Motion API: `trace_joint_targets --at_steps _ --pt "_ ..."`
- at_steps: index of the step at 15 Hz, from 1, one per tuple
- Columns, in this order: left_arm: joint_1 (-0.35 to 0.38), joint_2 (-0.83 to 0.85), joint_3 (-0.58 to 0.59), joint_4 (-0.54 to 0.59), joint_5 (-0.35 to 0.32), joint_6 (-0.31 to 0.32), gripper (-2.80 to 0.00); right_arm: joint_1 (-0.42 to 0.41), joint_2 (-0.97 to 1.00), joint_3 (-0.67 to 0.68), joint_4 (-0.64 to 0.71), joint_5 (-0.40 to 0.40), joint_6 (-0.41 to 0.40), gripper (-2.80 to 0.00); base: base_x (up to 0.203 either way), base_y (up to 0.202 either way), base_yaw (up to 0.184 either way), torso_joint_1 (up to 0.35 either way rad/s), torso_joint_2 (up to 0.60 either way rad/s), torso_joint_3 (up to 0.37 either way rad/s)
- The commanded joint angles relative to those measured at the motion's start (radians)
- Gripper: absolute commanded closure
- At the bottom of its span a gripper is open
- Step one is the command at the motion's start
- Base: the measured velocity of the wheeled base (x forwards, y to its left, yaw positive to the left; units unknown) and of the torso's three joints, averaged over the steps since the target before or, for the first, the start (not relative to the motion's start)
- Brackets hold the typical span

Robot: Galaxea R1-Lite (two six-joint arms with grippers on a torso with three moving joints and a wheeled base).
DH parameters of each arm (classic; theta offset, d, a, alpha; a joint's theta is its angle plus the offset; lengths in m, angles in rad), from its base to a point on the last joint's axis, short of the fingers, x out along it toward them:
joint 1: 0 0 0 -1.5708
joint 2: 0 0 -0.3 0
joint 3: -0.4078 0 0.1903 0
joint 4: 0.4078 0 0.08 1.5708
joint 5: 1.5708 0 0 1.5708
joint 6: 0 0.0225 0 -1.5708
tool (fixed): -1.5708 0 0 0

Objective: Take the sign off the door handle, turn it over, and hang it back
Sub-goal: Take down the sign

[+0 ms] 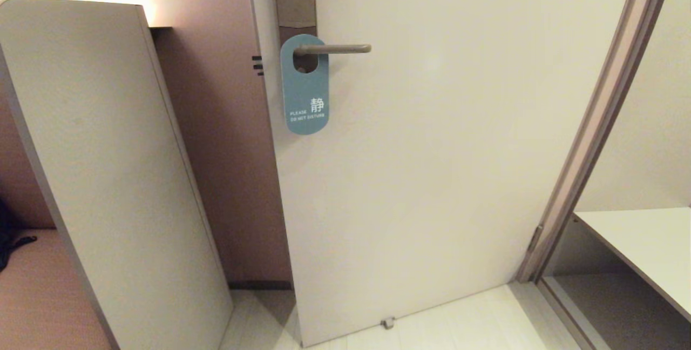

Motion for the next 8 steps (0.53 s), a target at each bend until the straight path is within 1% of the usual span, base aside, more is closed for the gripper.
trace_joint_targets --at_steps 1,8 --pt "0.000 0.000 0.000 0.000 0.000 0.000 0.00 0.000 0.001 0.000 0.001 -0.001 0.001 0.00 0.000 0.000 0.000 0.000 0.00 0.000" --pt "0.000 0.000 0.000 0.000 0.000 0.000 0.00 0.000 0.001 0.000 0.001 -0.001 0.001 0.00 0.000 0.000 0.000 0.000 0.00 0.000"
